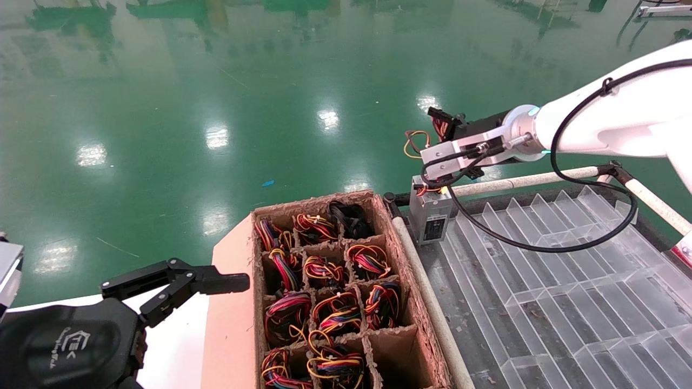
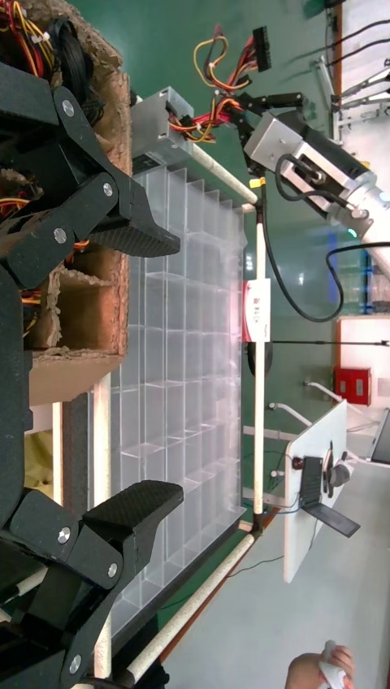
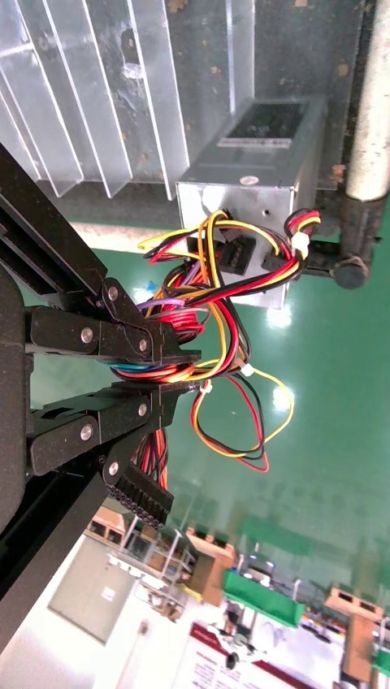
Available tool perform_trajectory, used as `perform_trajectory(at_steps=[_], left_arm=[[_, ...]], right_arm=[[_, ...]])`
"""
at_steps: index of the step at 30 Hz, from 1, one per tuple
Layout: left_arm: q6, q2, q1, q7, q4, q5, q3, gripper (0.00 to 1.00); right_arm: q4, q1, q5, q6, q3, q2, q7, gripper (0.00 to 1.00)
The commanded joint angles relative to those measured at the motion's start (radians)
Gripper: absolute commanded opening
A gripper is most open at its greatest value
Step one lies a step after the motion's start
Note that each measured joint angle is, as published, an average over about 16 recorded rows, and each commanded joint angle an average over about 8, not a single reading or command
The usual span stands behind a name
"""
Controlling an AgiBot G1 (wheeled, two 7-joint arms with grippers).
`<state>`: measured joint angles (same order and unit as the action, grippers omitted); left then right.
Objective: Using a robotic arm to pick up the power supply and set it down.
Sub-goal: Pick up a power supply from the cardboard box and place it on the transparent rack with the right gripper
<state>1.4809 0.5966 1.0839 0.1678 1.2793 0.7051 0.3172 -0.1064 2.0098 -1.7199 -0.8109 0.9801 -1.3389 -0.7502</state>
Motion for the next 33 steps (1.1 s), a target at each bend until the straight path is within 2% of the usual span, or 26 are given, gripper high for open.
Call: perform_trajectory(at_steps=[1, 5, 15, 29, 30, 33], left_arm=[[0.000, 0.000, 0.000, 0.000, 0.000, 0.000, 0.000, 1.00], [0.000, 0.000, 0.000, 0.000, 0.000, 0.000, 0.000, 1.00], [0.000, 0.000, 0.000, 0.000, 0.000, 0.000, 0.001, 1.00], [0.000, 0.000, 0.000, -0.001, 0.000, -0.001, 0.001, 1.00], [0.000, 0.000, 0.000, -0.001, 0.000, -0.001, 0.001, 1.00], [0.000, 0.000, 0.000, -0.001, 0.000, -0.001, 0.001, 1.00]], right_arm=[[0.007, -0.008, 0.002, 0.020, -0.001, 0.002, -0.001, 0.00], [0.019, -0.017, 0.016, 0.012, -0.008, 0.004, -0.003, 0.00], [0.028, -0.010, 0.029, -0.062, -0.012, 0.005, -0.024, 0.00], [0.041, -0.014, 0.037, -0.042, -0.015, 0.004, -0.045, 0.00], [0.042, -0.016, 0.036, -0.039, -0.014, 0.004, -0.046, 0.02], [0.045, -0.017, 0.036, -0.029, -0.013, 0.004, -0.047, 0.37]])
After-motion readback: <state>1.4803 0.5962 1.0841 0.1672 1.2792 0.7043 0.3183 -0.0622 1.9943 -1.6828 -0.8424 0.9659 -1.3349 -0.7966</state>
